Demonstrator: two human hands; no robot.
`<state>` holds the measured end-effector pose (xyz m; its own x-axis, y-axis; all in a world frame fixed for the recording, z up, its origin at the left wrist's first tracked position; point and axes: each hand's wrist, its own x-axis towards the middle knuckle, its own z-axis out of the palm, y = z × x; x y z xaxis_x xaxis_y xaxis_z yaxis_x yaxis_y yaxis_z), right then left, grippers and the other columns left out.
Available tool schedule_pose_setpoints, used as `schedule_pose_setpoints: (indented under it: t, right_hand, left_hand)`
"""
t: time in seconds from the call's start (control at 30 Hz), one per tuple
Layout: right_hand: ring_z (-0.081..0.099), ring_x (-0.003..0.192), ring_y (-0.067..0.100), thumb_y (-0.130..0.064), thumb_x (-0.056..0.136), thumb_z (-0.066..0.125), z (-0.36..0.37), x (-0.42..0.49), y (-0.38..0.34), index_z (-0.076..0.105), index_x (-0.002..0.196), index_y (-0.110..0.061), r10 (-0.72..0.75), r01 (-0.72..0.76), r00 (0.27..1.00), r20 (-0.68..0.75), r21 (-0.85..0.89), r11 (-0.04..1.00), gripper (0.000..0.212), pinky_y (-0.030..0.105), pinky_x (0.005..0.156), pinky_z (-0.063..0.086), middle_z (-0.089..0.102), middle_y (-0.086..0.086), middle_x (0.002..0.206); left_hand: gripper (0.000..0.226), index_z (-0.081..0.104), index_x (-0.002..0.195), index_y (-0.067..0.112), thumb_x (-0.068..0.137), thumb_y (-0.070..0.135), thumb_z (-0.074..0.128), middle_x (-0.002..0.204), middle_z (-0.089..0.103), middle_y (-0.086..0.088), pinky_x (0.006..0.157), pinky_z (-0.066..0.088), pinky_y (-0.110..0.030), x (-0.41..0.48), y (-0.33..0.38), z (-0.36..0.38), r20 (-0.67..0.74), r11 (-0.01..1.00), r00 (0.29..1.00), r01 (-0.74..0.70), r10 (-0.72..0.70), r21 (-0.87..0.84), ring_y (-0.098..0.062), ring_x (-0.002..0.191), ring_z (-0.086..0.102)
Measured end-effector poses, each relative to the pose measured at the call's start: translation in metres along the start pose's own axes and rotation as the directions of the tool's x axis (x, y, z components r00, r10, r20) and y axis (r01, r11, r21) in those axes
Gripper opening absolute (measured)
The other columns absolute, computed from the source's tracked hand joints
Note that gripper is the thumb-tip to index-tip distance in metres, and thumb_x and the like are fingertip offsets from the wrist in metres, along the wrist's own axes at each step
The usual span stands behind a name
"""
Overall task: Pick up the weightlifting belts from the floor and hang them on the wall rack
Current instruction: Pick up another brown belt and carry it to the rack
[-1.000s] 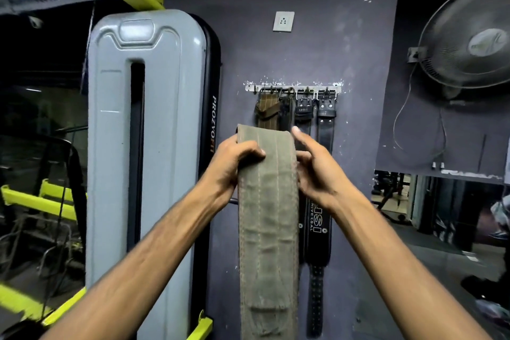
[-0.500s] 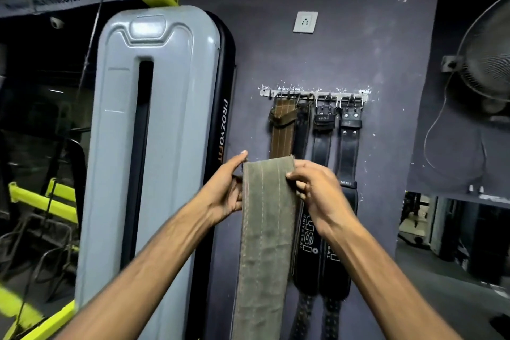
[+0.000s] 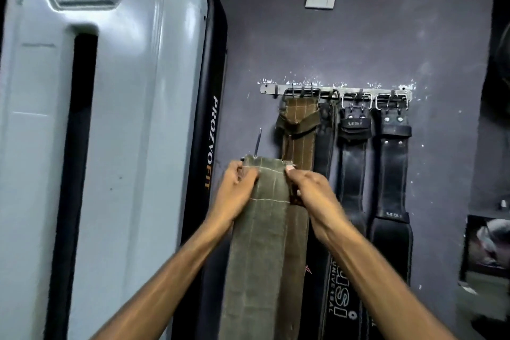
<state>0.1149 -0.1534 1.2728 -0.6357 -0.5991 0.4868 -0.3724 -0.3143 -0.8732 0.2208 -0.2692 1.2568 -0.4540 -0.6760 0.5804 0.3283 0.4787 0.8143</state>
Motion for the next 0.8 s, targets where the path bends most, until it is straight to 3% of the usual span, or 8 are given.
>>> schedule_pose_setpoints:
  t: [0.1, 0.17, 0.23, 0.33, 0.43, 0.53, 0.7, 0.8]
  right_hand:
    - [0.062, 0.075, 0.014, -0.027, 0.103, 0.055, 0.019, 0.051, 0.003, 0.065, 0.111, 0.007, -0.141, 0.135, 0.977, -0.161, -0.051, 0.99, 0.037, 0.028, 0.072, 0.047, 0.071, 0.014, 0.087]
    - [0.059, 0.062, -0.008, -0.019, 0.104, 0.054, 0.031, 0.077, 0.003, 0.059, 0.119, -0.001, -0.294, 0.265, 0.933, -0.207, -0.16, 0.951, 0.024, 0.013, 0.062, 0.046, 0.067, -0.001, 0.08]
    - [0.054, 0.055, -0.012, -0.012, 0.103, 0.053, 0.038, 0.102, -0.003, 0.058, 0.124, -0.001, -0.439, 0.374, 0.87, -0.225, -0.28, 0.884, 0.024, 0.008, 0.055, 0.04, 0.061, -0.007, 0.076]
    - [0.062, 0.081, -0.001, -0.015, 0.103, 0.053, 0.043, 0.141, -0.018, 0.054, 0.141, -0.005, -0.641, 0.482, 0.739, -0.209, -0.5, 0.719, 0.039, 0.006, 0.072, 0.047, 0.069, -0.005, 0.103]
    - [0.049, 0.059, 0.004, -0.018, 0.105, 0.051, 0.044, 0.188, -0.038, 0.043, 0.151, -0.008, -0.713, 0.422, 0.682, -0.162, -0.709, 0.565, 0.048, 0.005, 0.054, 0.04, 0.061, -0.008, 0.082]
    - [0.05, 0.058, 0.012, -0.018, 0.106, 0.047, 0.042, 0.237, -0.059, 0.039, 0.152, -0.007, -0.726, 0.29, 0.672, -0.147, -0.85, 0.44, 0.048, 0.02, 0.044, 0.036, 0.057, 0.004, 0.076]
    - [0.067, 0.088, 0.031, -0.022, 0.104, 0.049, 0.038, 0.285, -0.06, 0.06, 0.113, -0.005, -0.69, 0.081, 0.713, -0.125, -0.963, 0.257, 0.022, 0.031, 0.064, 0.032, 0.064, 0.008, 0.089]
    - [0.067, 0.088, 0.032, -0.025, 0.103, 0.05, 0.041, 0.286, -0.055, 0.06, 0.111, -0.005, -0.702, 0.066, 0.707, -0.082, -0.981, 0.181, 0.024, 0.035, 0.068, 0.036, 0.069, 0.013, 0.095]
  left_hand:
    - [0.046, 0.059, 0.099, 0.021, 0.084, 0.064, 0.055, 0.091, 0.072, -0.006, 0.084, 0.055, -0.05, 0.054, -0.01, 0.0, -0.028, 0.985, 0.993, -0.11, 0.114, 0.13, -0.026, 0.09, 0.07]
    - [0.038, 0.052, 0.102, 0.015, 0.096, 0.053, 0.051, 0.085, 0.067, -0.006, 0.077, 0.053, -0.045, 0.087, -0.013, 0.002, -0.05, 0.939, 0.965, -0.236, 0.256, 0.252, -0.027, 0.082, 0.066]
    - [0.031, 0.047, 0.111, 0.012, 0.1, 0.041, 0.049, 0.085, 0.066, -0.003, 0.074, 0.054, -0.046, 0.115, -0.01, 0.005, -0.065, 0.884, 0.914, -0.366, 0.401, 0.291, -0.029, 0.081, 0.065]
    - [0.041, 0.041, 0.135, 0.007, 0.102, 0.031, 0.048, 0.107, 0.069, -0.009, 0.081, 0.053, -0.045, 0.159, -0.002, 0.014, -0.095, 0.796, 0.825, -0.497, 0.557, 0.346, -0.036, 0.098, 0.067]
    - [0.057, 0.028, 0.151, 0.008, 0.103, 0.031, 0.045, 0.121, 0.068, -0.019, 0.088, 0.049, -0.042, 0.216, 0.008, 0.026, -0.127, 0.749, 0.787, -0.505, 0.603, 0.428, -0.038, 0.109, 0.064]
    - [0.057, 0.03, 0.149, 0.008, 0.101, 0.036, 0.043, 0.102, 0.071, -0.02, 0.08, 0.056, -0.046, 0.275, 0.02, 0.039, -0.086, 0.734, 0.799, -0.497, 0.595, 0.463, -0.04, 0.095, 0.067]
    - [0.057, 0.028, 0.152, 0.007, 0.103, 0.035, 0.039, 0.133, 0.06, -0.022, 0.091, 0.047, -0.046, 0.329, 0.014, 0.058, -0.026, 0.712, 0.879, -0.367, 0.476, 0.598, -0.043, 0.12, 0.057]
    - [0.057, 0.03, 0.152, 0.01, 0.103, 0.038, 0.039, 0.133, 0.062, -0.019, 0.09, 0.047, -0.045, 0.333, -0.006, 0.059, -0.05, 0.717, 0.865, -0.381, 0.5, 0.583, -0.042, 0.118, 0.058]
